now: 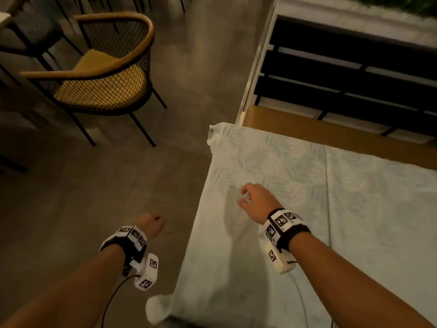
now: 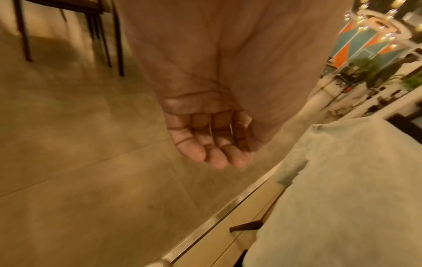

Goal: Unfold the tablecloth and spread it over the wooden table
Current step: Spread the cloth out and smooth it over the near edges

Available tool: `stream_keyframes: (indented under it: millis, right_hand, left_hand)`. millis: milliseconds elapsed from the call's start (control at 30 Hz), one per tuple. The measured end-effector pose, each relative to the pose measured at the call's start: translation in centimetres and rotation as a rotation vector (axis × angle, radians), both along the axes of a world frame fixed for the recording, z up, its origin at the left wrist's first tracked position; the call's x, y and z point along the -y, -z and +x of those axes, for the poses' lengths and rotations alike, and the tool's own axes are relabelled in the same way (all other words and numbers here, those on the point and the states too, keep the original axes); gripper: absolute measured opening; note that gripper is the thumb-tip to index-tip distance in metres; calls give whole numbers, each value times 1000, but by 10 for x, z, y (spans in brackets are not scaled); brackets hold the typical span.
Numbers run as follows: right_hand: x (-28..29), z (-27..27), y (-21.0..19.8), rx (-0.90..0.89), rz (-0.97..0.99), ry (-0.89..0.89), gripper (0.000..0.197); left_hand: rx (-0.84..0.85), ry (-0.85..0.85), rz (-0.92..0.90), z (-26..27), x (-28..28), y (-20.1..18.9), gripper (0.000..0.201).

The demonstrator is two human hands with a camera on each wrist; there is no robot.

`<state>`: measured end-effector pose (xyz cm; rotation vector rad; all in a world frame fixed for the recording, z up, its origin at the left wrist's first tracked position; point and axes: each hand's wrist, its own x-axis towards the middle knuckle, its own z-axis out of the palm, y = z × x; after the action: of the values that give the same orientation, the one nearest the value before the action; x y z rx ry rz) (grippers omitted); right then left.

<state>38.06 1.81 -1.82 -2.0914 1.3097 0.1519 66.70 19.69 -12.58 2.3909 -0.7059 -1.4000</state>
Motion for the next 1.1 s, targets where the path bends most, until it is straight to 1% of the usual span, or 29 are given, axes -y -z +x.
stream_keyframes:
  millis: [100,167,200,233,333,367,433,500,567,633,666,700,733,800,833,900,933,1000,1033,1066,1100]
  right_hand:
    - [58,42,9,0,-123,52,29]
    - [93,74,15,-21,-225,50,33]
    - [109,91,18,-37,-275,32,37]
    - [124,107,21,-54,-327,8,41]
    - [169,147,30,-97,-436,-35,55]
    - [184,157,35,-111,-440,-35,59]
    - [208,173,43,-155,-384,-24,65]
    - [224,185,53,-228,-297,-32,63]
    - [233,191,64,-287,-250,-54,47]
    - [236,191,71,-255,-256,-41,29]
    - [238,191,74,-222,-260,-32,21]
    - [237,190,74,-193,-262,-29,17]
    - [237,189,76,-177,-262,-31,14]
    - [236,188,77,-164,-262,-38,13]
    - [235,188,77,-160,-260,-38,13]
    - [235,188,76,-156,-248,-35,15]
    - [235,189,75,-158,-244,-34,15]
    - [236,189,74,-162,-245,-35,15]
    - [236,189,74,-164,-242,-36,15]
    - [235,190,74,-166,-241,-39,15]
    - [235,190,74,-168,-245,-42,16]
  left_hand:
    - [81,131,-44,23,85,6,33]
    - [114,168,-121,38,144,14,29]
    - [119,152,-163,44,172,20,25]
    - [122,121,-198,49,199,27,27]
    - [65,19,-312,53,277,42,49]
    - [37,-6,-351,52,302,46,56]
    - [-42,-29,-412,50,344,53,69]
    - [-102,-30,-426,47,373,63,70]
    - [-58,-4,-406,45,391,75,56]
    - [47,27,-401,46,401,83,35]
    - [78,22,-392,50,405,86,28]
    - [86,-6,-375,54,407,88,28]
    - [72,-51,-352,61,410,91,32]
    - [20,-211,-285,74,412,95,43]
    - [-37,-327,-272,78,411,92,47]
    - [-75,-434,-260,84,406,89,55]
    - [-87,-417,-245,86,404,88,60]
    - [-105,-284,-193,87,395,82,73]
    - [-132,-205,-155,87,389,71,72]
    - [-127,-99,-113,89,385,70,63]
    - [-112,43,-73,92,383,69,49]
